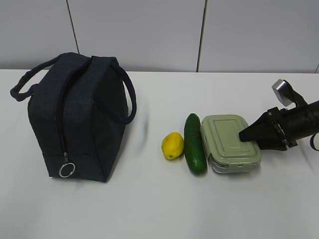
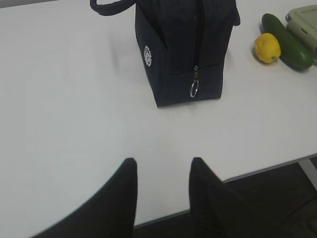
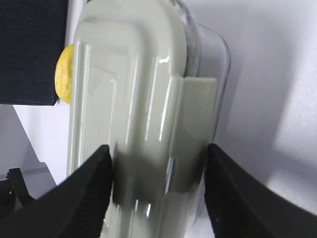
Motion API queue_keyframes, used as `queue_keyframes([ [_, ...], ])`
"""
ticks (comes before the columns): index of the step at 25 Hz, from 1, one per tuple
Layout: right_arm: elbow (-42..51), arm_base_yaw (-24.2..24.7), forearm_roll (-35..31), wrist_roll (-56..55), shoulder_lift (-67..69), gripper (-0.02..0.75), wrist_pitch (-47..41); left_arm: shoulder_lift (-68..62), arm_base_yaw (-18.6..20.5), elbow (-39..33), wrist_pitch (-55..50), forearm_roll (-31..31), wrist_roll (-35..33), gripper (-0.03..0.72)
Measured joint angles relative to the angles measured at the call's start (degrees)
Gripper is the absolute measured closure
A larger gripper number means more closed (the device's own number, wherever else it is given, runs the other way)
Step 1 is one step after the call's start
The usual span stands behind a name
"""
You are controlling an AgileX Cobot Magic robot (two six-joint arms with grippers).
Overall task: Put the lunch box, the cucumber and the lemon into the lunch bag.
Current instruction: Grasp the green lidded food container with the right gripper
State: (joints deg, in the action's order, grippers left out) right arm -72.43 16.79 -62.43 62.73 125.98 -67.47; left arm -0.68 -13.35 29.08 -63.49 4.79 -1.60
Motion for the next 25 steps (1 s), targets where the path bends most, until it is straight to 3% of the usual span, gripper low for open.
queue_keyframes([
  [25, 0.0, 0.0, -0.6, 2.0, 0.1, 0.348, -0.1, 0.0, 0.0, 0.0, 0.0, 0.0, 0.0, 0.449],
])
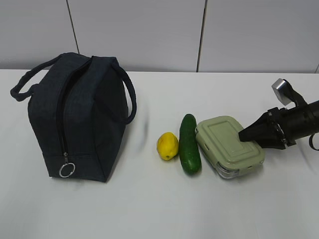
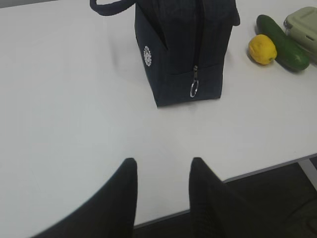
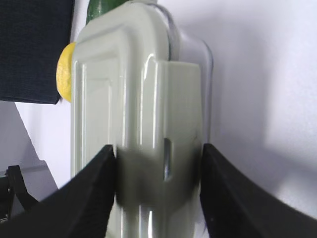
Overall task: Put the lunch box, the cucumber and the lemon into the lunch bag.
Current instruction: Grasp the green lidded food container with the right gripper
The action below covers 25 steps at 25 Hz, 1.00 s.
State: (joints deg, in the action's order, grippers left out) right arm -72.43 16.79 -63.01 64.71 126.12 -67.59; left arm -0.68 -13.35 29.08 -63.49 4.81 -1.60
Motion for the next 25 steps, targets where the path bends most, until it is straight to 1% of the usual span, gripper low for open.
queue_keyframes([
  [7, 0.0, 0.0, 0.0, 0.1, 0.0, 0.360, -0.1, 0.0, 0.0, 0.0, 0.0, 0.1, 0.0, 0.449],
  [25, 0.0, 0.0, 0.0, 0.1, 0.0, 0.360, -0.2, 0.0, 0.0, 0.0, 0.0, 0.1, 0.0, 0.449],
])
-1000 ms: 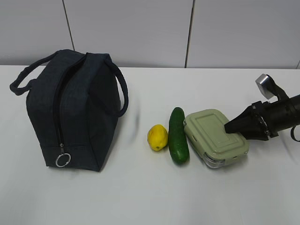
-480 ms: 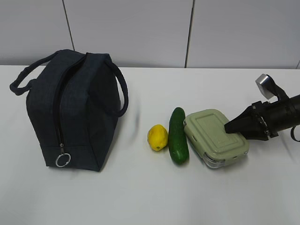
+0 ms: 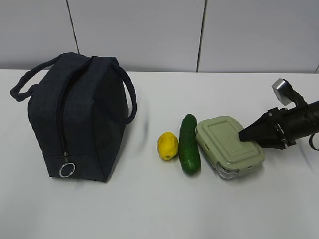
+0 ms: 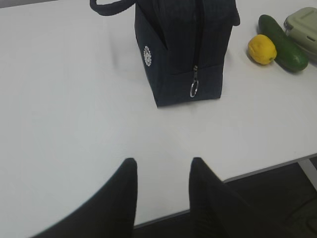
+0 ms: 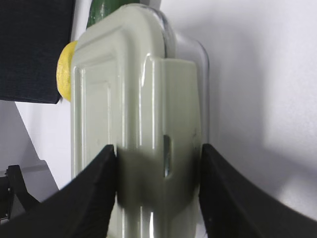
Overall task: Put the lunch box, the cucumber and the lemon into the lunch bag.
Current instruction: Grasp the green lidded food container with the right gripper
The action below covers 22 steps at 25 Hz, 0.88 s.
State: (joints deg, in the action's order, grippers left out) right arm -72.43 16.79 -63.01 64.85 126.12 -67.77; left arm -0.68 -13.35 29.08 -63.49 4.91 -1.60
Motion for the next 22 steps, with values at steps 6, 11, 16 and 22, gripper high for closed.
queue_keyframes([
  [6, 0.0, 0.0, 0.0, 0.0, 0.0, 0.360, 0.0, 0.0, 0.0, 0.0, 0.0, 0.0, 0.0, 0.449],
  [11, 0.0, 0.0, 0.0, 0.0, 0.0, 0.379, 0.0, 0.0, 0.0, 0.0, 0.0, 0.0, 0.0, 0.449],
  [16, 0.0, 0.0, 0.0, 0.0, 0.0, 0.384, 0.0, 0.0, 0.0, 0.0, 0.0, 0.0, 0.0, 0.449],
  [22, -0.1, 0.0, -0.4, 0.1, 0.0, 0.384, 0.0, 0.0, 0.0, 0.0, 0.0, 0.0, 0.0, 0.449],
])
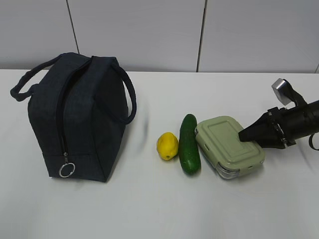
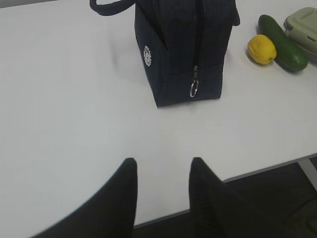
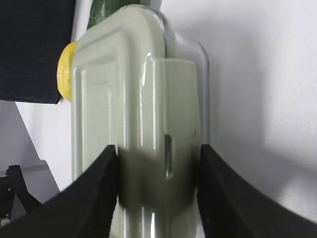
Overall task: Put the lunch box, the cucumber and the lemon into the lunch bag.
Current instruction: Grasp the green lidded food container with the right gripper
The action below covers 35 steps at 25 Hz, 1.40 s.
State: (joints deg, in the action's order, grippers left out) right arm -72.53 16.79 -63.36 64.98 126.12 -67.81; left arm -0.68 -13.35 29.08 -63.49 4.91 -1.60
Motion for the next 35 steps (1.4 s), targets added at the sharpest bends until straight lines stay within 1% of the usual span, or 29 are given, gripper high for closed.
queue_keyframes([
  [27, 0.0, 0.0, -1.1, -1.2, 0.3, 0.386, 0.0, 0.0, 0.0, 0.0, 0.0, 0.0, 0.0, 0.449],
  [35, 0.0, 0.0, 0.7, -2.0, -1.6, 0.387, 1.8, 0.0, 0.0, 0.0, 0.0, 0.0, 0.0, 0.449],
])
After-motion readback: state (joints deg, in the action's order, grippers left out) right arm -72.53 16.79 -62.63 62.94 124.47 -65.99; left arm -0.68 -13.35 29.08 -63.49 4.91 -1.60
